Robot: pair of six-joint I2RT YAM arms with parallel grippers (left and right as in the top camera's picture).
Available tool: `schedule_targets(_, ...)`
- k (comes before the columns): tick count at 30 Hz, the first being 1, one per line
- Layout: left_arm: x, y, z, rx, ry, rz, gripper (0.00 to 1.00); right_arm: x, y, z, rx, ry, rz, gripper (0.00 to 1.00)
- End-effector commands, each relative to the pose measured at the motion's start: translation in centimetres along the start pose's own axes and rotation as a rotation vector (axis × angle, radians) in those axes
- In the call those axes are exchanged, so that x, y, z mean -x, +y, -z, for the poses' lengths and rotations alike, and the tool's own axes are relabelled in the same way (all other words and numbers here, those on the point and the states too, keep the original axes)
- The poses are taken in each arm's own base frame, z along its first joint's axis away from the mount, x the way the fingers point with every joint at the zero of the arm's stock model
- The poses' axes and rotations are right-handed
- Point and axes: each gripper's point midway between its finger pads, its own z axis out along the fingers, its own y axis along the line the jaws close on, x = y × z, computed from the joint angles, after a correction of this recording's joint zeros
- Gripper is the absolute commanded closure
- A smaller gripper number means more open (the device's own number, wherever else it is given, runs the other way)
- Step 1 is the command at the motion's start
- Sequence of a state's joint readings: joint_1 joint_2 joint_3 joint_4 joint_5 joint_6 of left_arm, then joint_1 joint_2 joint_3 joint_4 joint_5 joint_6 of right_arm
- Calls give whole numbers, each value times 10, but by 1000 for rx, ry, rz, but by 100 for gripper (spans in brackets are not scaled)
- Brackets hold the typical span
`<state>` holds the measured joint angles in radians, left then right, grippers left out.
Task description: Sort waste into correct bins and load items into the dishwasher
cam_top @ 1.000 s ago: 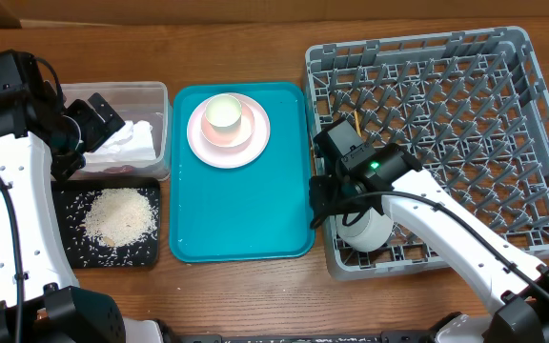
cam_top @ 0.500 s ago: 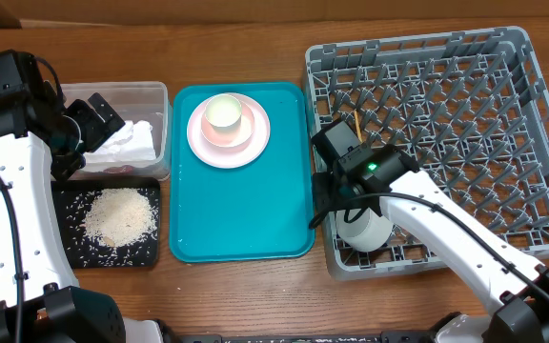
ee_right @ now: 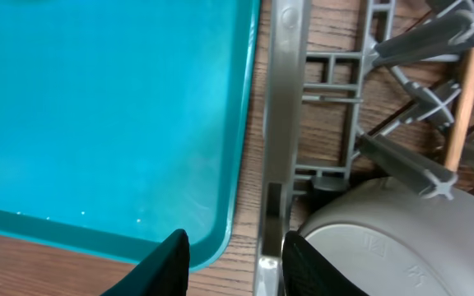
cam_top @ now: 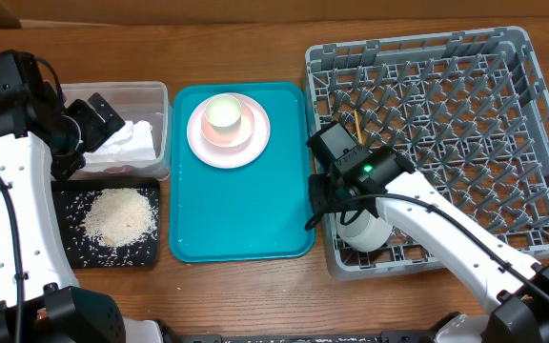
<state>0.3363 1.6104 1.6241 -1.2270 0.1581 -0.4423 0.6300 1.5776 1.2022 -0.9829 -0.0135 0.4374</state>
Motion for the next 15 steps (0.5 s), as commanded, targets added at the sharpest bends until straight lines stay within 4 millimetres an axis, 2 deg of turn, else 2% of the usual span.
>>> schedule_targets(1,5,-4,8,-18,-26,-3,0,2,-5,-2,-34,-16,0,61)
schedule_targets(15,5,-4,8,-18,-26,-3,0,3,-4,-2,-32,-19,-5,58)
